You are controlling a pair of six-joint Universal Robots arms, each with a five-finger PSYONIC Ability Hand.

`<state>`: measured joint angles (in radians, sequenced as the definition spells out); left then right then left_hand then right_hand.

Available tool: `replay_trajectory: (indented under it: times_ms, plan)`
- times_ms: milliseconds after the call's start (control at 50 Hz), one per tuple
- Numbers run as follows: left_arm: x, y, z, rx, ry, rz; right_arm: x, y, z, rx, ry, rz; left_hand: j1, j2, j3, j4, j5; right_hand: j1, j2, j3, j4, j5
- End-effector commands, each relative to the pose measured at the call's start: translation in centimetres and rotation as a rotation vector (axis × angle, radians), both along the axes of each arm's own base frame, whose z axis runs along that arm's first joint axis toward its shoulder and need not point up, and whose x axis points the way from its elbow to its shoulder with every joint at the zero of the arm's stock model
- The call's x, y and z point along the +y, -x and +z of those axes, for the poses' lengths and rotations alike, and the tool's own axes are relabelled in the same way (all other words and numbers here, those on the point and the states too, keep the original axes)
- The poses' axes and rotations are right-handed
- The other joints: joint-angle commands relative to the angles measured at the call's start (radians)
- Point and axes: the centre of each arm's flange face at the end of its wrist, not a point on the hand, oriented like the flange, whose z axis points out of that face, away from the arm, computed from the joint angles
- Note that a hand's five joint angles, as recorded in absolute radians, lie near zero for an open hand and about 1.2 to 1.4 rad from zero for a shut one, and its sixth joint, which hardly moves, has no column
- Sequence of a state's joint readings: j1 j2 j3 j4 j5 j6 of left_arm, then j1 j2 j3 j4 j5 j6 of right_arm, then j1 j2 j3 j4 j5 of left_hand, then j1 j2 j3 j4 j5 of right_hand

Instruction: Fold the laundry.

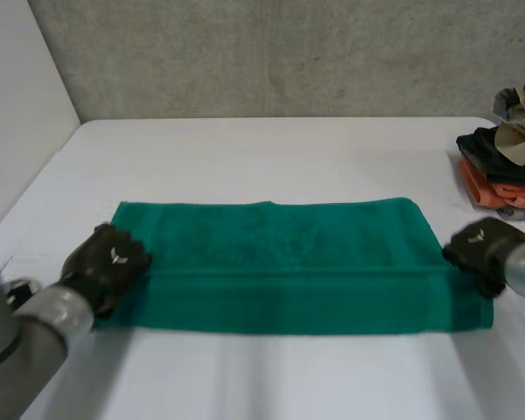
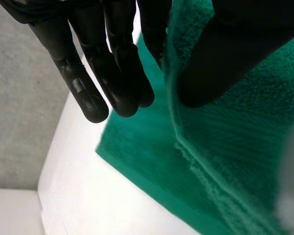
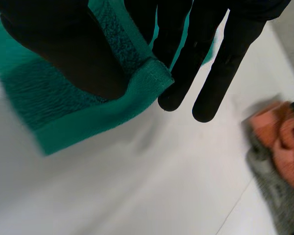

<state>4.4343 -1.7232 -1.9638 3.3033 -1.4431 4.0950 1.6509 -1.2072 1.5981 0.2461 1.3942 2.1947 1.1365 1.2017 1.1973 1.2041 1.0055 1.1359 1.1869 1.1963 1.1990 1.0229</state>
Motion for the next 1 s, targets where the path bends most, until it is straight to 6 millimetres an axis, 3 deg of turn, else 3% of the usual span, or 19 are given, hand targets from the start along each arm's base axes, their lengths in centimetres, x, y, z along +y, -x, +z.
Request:
replay_trajectory:
  times_ms: [20, 40, 120, 200, 280, 380, 400, 440, 460, 480, 500, 520, 600, 640, 740, 780, 880, 1000]
  plan:
    - [-5.8, 3.0, -2.1, 0.025, 0.087, -0.035, -4.2, -2.7, -1.6, -0.03, 0.123, -0.006, 0.26, 0.195, 0.199, 0.192, 0.216, 0.26, 0.209, 0.2, 0.197, 0.199]
    - [-7.5, 3.4, -2.7, 0.028, 0.119, -0.03, -5.4, -3.0, -1.8, -0.03, 0.165, -0.013, 0.26, 0.195, 0.199, 0.192, 0.216, 0.26, 0.209, 0.2, 0.197, 0.199]
    - [-11.5, 5.1, -3.2, 0.041, 0.203, -0.013, -8.7, -4.1, -1.9, -0.051, 0.285, -0.01, 0.26, 0.195, 0.199, 0.192, 0.216, 0.26, 0.209, 0.2, 0.197, 0.199]
    - [-14.0, 6.4, -3.8, 0.045, 0.249, 0.011, -10.8, -5.2, -2.7, -0.065, 0.363, -0.002, 0.26, 0.195, 0.199, 0.192, 0.216, 0.26, 0.209, 0.2, 0.197, 0.199]
    - [-15.0, 8.1, -4.4, 0.059, 0.279, -0.01, -11.6, -6.2, -3.9, -0.071, 0.396, 0.023, 0.26, 0.195, 0.199, 0.192, 0.216, 0.26, 0.209, 0.2, 0.197, 0.199]
    - [-16.8, 8.7, -5.5, 0.069, 0.312, 0.001, -13.1, -6.9, -5.0, -0.096, 0.484, 0.033, 0.26, 0.195, 0.199, 0.192, 0.216, 0.26, 0.209, 0.2, 0.197, 0.199]
    - [-17.0, 8.8, -5.7, 0.069, 0.313, 0.004, -13.5, -7.0, -5.2, -0.102, 0.518, 0.04, 0.26, 0.195, 0.199, 0.192, 0.216, 0.136, 0.085, 0.076, 0.073, 0.075]
    - [-17.2, 9.0, -6.4, 0.066, 0.307, 0.014, -13.8, -7.2, -5.4, -0.108, 0.546, 0.037, 0.26, 0.195, 0.199, 0.192, 0.216, -0.537, -0.587, -0.597, -0.6, -0.598]
    - [-17.2, 9.1, -6.4, 0.065, 0.307, 0.015, -13.8, -7.2, -5.5, -0.108, 0.556, 0.031, 0.054, -0.011, -0.007, -0.014, 0.01, -0.837, -0.887, -0.897, -0.9, -0.898]
    - [-16.9, 9.2, -6.5, 0.064, 0.306, 0.016, -13.9, -7.3, -5.5, -0.111, 0.567, 0.027, -0.881, -0.946, -0.942, -0.949, -0.925, -0.961, -1.012, -1.022, -1.024, -1.023]
    - [-16.8, 9.3, -6.5, 0.067, 0.306, 0.014, -13.9, -7.3, -5.4, -0.114, 0.568, 0.023, -0.962, -1.027, -1.023, -1.03, -1.006, -0.961, -1.012, -1.022, -1.024, -1.023]
    - [-16.6, 9.5, -6.4, 0.071, 0.303, 0.007, -13.8, -7.3, -5.3, -0.116, 0.566, 0.017, -0.842, -0.908, -0.903, -0.91, -0.886, -0.961, -1.012, -1.022, -1.024, -1.023]
    - [-15.2, 11.3, -4.4, 0.105, 0.336, -0.033, -12.4, -7.2, -4.1, -0.14, 0.533, -0.011, -0.962, -1.027, -1.023, -1.03, -1.006, -0.961, -1.012, -1.022, -1.024, -1.023]
    - [-14.7, 11.6, -2.4, 0.127, 0.367, -0.039, -11.1, -6.7, -2.7, -0.188, 0.501, -0.038, -0.962, -1.027, -1.023, -1.03, -1.006, -0.961, -1.012, -1.022, -1.024, -1.023]
    - [-13.0, 11.2, 0.2, 0.162, 0.373, -0.041, -7.7, -5.7, 0.8, -0.325, 0.418, -0.087, -0.962, -1.027, -1.023, -1.03, -1.006, -0.961, -1.012, -1.022, -1.024, -1.023]
    - [-11.8, 10.8, 2.3, 0.208, 0.377, -0.037, -6.2, -5.1, 1.6, -0.366, 0.349, -0.092, -0.962, -1.027, -1.023, -1.03, -1.006, -0.961, -1.012, -1.022, -1.024, -1.023]
    - [-9.1, 9.6, 3.8, 0.332, 0.305, -0.024, -4.9, -2.1, -0.1, -0.386, 0.146, -0.125, -0.962, -1.027, -1.023, -1.03, -1.006, -0.907, -0.958, -0.968, -0.97, -0.969]
    - [-6.4, 8.3, 3.2, 0.46, 0.176, 0.01, -4.6, -0.2, -1.5, -0.402, 0.058, -0.152, -0.962, -1.027, -1.023, -1.03, -1.006, -0.796, -0.847, -0.856, -0.859, -0.857]
